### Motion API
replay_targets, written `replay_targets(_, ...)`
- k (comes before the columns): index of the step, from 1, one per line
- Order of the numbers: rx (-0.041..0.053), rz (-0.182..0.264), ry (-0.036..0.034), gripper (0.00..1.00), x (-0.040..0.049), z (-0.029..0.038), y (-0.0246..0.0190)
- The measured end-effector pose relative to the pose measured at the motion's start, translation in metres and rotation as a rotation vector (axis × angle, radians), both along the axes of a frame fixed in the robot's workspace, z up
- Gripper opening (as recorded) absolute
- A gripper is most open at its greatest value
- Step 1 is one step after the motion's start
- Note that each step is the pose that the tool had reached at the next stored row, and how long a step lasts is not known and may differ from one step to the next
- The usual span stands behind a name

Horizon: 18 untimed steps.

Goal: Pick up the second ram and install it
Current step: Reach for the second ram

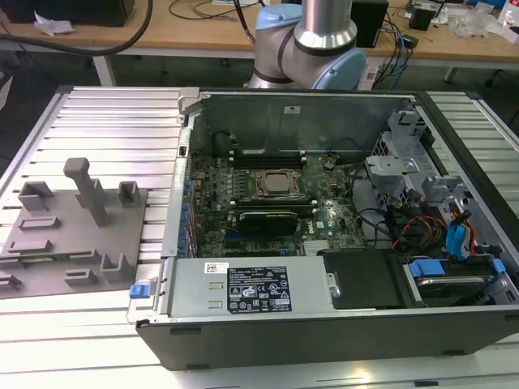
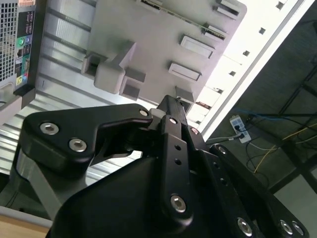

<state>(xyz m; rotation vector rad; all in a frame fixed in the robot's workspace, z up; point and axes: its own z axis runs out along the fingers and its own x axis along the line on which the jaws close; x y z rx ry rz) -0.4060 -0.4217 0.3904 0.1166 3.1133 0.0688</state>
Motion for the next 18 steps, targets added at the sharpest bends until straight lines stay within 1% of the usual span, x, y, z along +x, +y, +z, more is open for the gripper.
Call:
replay_targets(3,0.0001,0.0,-0.0001,0.11,0.0,-0.0008,-0.0091)
replay_targets(5,0.0,0.0,-0.0001,0.11,0.0,-0.0012,-0.0136)
replay_targets(7,0.0,0.0,-0.0001,0.11,0.0,-0.002,-0.0209)
replay_targets(8,0.0,0.0,0.0,0.11,0.0,-0.002,-0.0219)
replay_targets(18,0.0,0.0,-0.0001,0.11,0.0,-0.0021,-0.0225)
